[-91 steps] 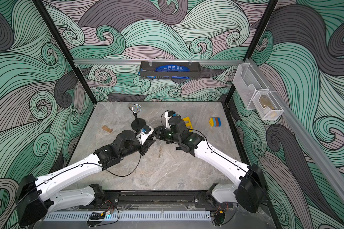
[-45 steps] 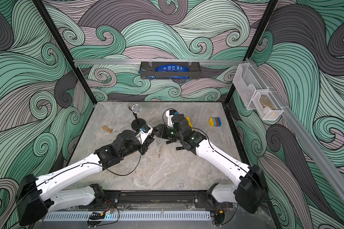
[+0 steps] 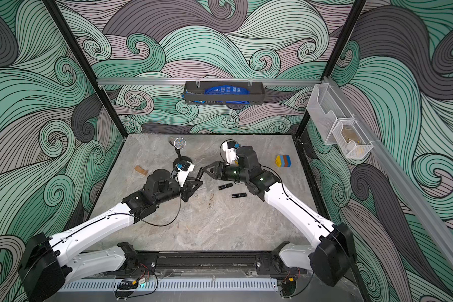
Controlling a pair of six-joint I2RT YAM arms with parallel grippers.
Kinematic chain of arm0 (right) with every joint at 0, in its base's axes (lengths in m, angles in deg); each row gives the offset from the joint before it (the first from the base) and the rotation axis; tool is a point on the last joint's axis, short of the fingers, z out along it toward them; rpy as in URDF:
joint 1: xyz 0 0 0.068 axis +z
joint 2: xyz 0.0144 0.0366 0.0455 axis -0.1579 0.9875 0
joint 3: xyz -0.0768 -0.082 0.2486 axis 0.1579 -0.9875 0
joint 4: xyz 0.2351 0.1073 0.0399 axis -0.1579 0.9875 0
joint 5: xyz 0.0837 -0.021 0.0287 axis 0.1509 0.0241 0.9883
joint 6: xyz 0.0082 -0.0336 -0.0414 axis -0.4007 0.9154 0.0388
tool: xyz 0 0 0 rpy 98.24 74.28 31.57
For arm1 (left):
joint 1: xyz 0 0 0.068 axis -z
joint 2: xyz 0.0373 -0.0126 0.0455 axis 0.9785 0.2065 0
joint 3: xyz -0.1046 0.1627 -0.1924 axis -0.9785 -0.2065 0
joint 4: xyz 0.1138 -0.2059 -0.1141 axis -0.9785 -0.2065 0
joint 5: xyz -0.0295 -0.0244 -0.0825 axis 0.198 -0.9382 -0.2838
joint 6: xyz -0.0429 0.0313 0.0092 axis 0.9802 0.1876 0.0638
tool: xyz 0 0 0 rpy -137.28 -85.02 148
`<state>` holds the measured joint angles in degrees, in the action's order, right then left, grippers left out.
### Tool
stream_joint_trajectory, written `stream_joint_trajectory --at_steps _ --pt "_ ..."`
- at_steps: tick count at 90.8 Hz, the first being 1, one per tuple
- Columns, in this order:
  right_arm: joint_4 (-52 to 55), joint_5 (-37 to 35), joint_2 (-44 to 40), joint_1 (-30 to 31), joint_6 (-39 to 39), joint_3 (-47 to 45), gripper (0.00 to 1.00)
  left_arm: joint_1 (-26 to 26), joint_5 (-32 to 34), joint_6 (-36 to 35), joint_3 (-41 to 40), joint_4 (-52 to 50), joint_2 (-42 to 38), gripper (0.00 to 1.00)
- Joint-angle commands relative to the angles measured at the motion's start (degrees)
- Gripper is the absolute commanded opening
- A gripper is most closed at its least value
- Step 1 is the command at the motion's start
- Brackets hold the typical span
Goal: Arrange the lipsticks in the organizer
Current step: Pick up the lipstick at the center of the board.
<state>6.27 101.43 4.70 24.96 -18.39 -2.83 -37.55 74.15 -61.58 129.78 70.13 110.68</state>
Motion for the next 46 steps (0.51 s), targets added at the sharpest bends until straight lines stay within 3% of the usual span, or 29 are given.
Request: stream_joint_trajectory --at_steps 1,17,38,46 --pt "1.30 0.65 2.92 1.23 1.64 3.18 0.51 -0.15 -3.42 -1.55 -0.17 2.56 -0.49 0.08" --pt "4.21 0.31 6.24 1.99 2.68 6.25 0.46 -0.10 -3.47 -2.22 -0.41 2.70 -0.90 0.08" --pt "3.82 2.05 7.49 2.03 1.88 6.25 0.30 0.06 -2.62 -3.30 -0.30 2.15 -0.88 0.08" --pt "3.45 1.84 7.78 2.08 1.72 5.88 0.24 0.28 -1.64 -3.80 0.19 1.10 -1.21 0.12"
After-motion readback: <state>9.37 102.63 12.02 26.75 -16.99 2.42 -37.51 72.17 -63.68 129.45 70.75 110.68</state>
